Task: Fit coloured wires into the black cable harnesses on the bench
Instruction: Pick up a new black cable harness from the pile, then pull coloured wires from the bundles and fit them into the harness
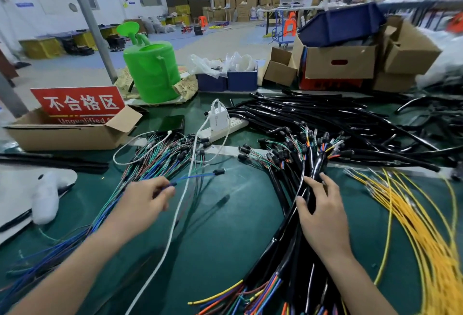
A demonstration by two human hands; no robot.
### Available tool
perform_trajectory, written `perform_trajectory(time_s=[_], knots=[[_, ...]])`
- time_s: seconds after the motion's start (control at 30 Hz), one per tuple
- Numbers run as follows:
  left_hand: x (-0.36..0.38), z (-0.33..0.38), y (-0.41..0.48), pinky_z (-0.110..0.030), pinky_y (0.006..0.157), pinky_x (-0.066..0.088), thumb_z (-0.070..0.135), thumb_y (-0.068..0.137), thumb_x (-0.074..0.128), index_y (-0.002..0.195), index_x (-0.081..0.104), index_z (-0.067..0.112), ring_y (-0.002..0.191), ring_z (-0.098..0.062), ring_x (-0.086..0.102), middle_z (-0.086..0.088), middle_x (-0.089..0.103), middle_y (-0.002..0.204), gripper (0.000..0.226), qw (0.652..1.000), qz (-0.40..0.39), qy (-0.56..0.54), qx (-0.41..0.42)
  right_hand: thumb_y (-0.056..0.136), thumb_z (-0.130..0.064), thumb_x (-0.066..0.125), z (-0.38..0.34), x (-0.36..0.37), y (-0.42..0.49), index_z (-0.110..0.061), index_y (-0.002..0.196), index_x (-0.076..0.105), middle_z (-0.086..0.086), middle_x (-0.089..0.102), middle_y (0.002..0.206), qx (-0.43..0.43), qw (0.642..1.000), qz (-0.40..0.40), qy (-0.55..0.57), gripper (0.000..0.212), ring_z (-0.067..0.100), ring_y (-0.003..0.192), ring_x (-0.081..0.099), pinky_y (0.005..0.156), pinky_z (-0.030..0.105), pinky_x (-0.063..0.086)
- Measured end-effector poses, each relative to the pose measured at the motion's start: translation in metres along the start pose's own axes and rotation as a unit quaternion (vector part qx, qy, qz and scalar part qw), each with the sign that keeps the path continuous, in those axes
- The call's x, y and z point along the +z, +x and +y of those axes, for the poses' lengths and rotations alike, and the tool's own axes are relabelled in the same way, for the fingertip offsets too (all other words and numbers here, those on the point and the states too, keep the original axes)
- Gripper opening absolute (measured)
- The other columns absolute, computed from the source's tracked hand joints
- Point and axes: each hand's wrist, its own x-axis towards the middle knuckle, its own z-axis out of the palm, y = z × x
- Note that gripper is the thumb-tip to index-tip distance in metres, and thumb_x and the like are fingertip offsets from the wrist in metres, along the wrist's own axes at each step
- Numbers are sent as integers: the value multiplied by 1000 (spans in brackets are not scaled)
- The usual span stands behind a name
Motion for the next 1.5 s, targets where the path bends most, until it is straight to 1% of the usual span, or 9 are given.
perform_trajectory(time_s=[0.2, 0.4, 0.53, 0.7, 0.83, 1.03, 1.27, 1.43, 1.5], knots=[[-82, 6, 40, -23, 34, 28, 53, 84, 45, 81, 62, 28, 36, -5, 38, 4, 53, 47, 31, 981, 157, -87, 73, 90, -19, 60, 0, 1, -1, -17, 132, 54, 4, 33, 148, 3, 1000, 0, 6, 42, 22, 137, 31, 110, 37, 30], [-126, 17, 101, -16, 39, 37, 39, 91, 51, 67, 64, 34, 39, 2, 46, 16, 53, 46, 28, 945, 290, -154, 7, 90, -20, 60, 0, 0, -1, -18, 131, 54, 4, 32, 148, 4, 1000, -3, 0, 41, 21, 138, 30, 110, 37, 31], [-88, 29, 84, -25, 50, 40, 42, 92, 50, 84, 65, 23, 49, -17, 49, -3, 55, 55, 25, 979, 153, -123, 54, 90, -20, 60, 1, -1, 0, -18, 129, 55, 4, 35, 146, 7, 1000, -2, 2, 40, 22, 135, 32, 109, 37, 30], [-49, -7, 81, -11, 31, 22, 19, 102, 38, 103, 57, 0, 30, -2, 33, -5, 46, 55, 27, 981, 55, -168, -85, 89, -20, 61, 1, -1, 0, -19, 129, 55, 4, 38, 144, 10, 1000, 2, 7, 40, 22, 135, 33, 108, 37, 32], [-50, -41, 73, -18, 35, 27, 22, 101, 41, 96, 61, 14, 32, -11, 35, -2, 53, 45, 22, 988, -83, -20, -130, 89, -21, 61, 1, -1, 0, -21, 133, 52, 3, 39, 144, 13, 1000, 3, 0, 44, 20, 134, 33, 106, 37, 33], [-88, -70, 65, -28, 53, 40, 26, 97, 48, 71, 62, 29, 54, -15, 59, 4, 62, 47, 30, 983, -22, 172, -66, 89, -20, 62, 1, -1, 0, -20, 132, 52, 4, 42, 141, 12, 1000, 7, 3, 45, 21, 133, 34, 106, 39, 33], [-125, -68, 61, -14, 34, 28, 46, 92, 43, 77, 62, 30, 33, -7, 40, -4, 57, 45, 29, 999, 25, -8, 38, 89, -20, 62, 0, -1, 1, -20, 132, 52, 5, 42, 141, 11, 1000, 2, 6, 45, 22, 133, 35, 105, 41, 34], [-107, -29, 44, -9, 34, 27, 24, 98, 41, 74, 61, 21, 33, -6, 38, -5, 54, 47, 31, 981, -45, -190, -11, 84, -12, 68, -7, -5, -4, -12, 126, 58, 14, 44, 139, -29, 998, 30, -35, 44, 29, 135, 31, 110, 45, 27], [-99, -18, 36, -10, 33, 28, 22, 97, 41, 75, 62, 21, 32, -9, 39, -6, 54, 48, 30, 977, -55, -205, -11, 78, -7, 73, -18, -6, -4, -10, 114, 66, 12, 55, 126, -99, 992, 65, -40, 37, 31, 125, 45, 105, 44, 35]])
